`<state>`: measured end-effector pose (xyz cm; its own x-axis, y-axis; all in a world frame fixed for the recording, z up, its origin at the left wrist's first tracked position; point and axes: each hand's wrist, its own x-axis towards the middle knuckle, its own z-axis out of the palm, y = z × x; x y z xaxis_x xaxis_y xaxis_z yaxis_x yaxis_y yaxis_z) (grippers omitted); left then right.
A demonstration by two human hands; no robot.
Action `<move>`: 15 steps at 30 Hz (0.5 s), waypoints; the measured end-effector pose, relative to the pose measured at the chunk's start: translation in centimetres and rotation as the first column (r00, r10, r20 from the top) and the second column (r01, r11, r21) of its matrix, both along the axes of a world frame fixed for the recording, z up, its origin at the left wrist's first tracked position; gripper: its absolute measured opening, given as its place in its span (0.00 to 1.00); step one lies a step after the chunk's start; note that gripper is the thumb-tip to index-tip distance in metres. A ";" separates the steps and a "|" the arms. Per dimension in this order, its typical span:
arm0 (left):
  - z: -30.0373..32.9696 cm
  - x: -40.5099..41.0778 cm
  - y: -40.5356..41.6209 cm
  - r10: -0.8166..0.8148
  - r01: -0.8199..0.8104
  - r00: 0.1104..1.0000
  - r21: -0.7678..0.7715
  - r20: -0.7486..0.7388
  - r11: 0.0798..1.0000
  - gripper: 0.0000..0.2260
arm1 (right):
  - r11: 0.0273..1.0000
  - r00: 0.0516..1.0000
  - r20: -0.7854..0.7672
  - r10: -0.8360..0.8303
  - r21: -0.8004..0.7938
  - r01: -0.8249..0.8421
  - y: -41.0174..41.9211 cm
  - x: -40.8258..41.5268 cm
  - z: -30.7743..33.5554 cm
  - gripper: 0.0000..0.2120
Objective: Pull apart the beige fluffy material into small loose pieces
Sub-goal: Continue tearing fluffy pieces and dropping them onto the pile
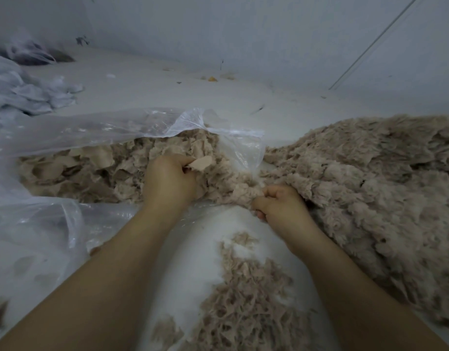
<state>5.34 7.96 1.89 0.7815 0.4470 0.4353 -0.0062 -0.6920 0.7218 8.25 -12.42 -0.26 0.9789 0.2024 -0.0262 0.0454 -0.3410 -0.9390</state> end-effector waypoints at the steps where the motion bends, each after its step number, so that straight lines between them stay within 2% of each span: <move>1: 0.0 0.1 0.1 0.001 -0.001 1.000 0.005 -0.004 1.000 0.10 | 1.000 1.000 -0.003 -0.006 0.003 0.006 0.0 0.0 0.0 0.09; 4: 0.0 0.0 -0.1 0.005 -0.005 1.000 -0.047 0.011 0.999 0.09 | 0.999 1.000 -0.013 -0.005 0.045 0.005 -0.1 0.1 0.0 0.09; 7: 0.5 -0.3 -0.5 -0.027 0.044 0.997 -0.234 0.076 0.971 0.08 | 0.997 0.999 -0.024 -0.027 0.068 0.028 -0.1 -0.1 0.0 0.12; 9: 1.1 -0.6 -0.8 -0.128 0.180 0.981 -0.442 0.145 0.879 0.07 | 0.995 0.998 -0.048 -0.050 0.086 0.054 -0.1 -0.1 0.1 0.13; 11: 1.6 -0.9 -1.2 -0.272 0.300 0.952 -0.592 0.139 0.748 0.07 | 0.992 0.994 -0.082 -0.068 0.099 0.076 -0.1 -0.1 0.1 0.14; 14: 1.4 -1.1 -1.7 -0.381 0.260 0.925 -0.714 -0.011 0.650 0.15 | 0.991 0.991 -0.104 -0.082 0.099 0.092 -0.1 -0.1 0.1 0.14; 15: 1.4 -1.1 -1.6 -0.403 0.236 0.914 -0.743 -0.050 0.627 0.15 | 0.990 0.991 -0.110 -0.082 0.103 0.093 -0.1 -0.2 0.2 0.14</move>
<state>4.28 6.38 3.25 0.9634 0.2557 -0.0805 0.0700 0.0500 0.9963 8.07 -12.51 -0.05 0.9859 0.1236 -0.1128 -0.0812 -0.2355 -0.9685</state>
